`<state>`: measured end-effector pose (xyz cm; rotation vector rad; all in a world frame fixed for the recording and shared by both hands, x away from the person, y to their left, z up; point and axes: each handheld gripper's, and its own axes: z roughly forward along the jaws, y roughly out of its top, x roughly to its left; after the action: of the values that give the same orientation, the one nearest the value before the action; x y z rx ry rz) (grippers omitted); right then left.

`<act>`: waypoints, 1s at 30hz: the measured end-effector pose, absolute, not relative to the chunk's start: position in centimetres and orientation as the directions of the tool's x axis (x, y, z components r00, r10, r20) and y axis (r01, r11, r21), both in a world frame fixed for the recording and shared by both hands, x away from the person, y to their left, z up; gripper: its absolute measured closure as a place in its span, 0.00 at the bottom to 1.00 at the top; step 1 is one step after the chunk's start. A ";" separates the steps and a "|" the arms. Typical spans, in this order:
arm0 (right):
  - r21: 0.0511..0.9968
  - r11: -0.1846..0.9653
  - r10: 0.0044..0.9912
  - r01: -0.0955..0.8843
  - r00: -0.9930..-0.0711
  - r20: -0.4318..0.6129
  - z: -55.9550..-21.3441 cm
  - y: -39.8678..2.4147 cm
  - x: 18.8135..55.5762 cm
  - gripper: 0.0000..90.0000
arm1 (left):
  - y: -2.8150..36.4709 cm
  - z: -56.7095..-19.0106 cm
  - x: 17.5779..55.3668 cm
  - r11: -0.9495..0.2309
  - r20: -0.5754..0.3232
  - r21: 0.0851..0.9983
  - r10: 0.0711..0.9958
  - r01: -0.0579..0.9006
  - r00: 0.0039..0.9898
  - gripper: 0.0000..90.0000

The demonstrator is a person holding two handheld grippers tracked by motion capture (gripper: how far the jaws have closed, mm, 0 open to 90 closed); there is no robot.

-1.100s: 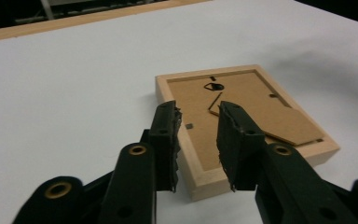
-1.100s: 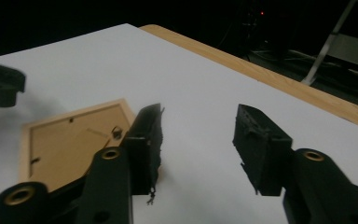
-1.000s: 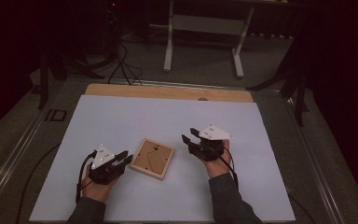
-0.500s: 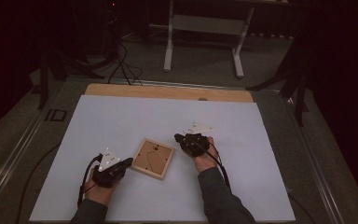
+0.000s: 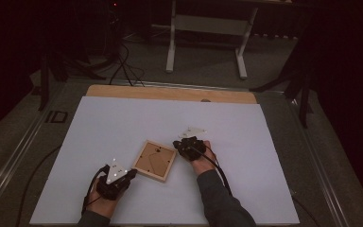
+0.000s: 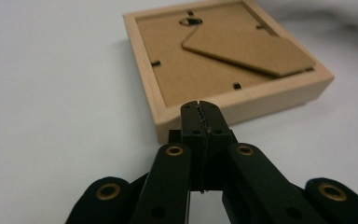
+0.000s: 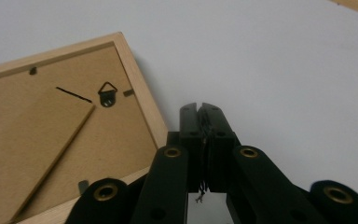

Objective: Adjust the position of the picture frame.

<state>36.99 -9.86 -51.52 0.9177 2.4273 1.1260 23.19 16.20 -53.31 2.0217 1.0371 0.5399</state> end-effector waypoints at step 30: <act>0.696 0.554 0.644 0.456 -0.765 -0.012 -51.9 -11.0 34.5 1.00 | 14.9 -54.2 26.3 -0.354 0.016 0.768 0.844 0.534 0.536 1.00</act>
<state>34.54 -10.98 -51.92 0.9144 2.5261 1.0179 26.31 14.88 -54.24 2.0424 1.1125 0.5403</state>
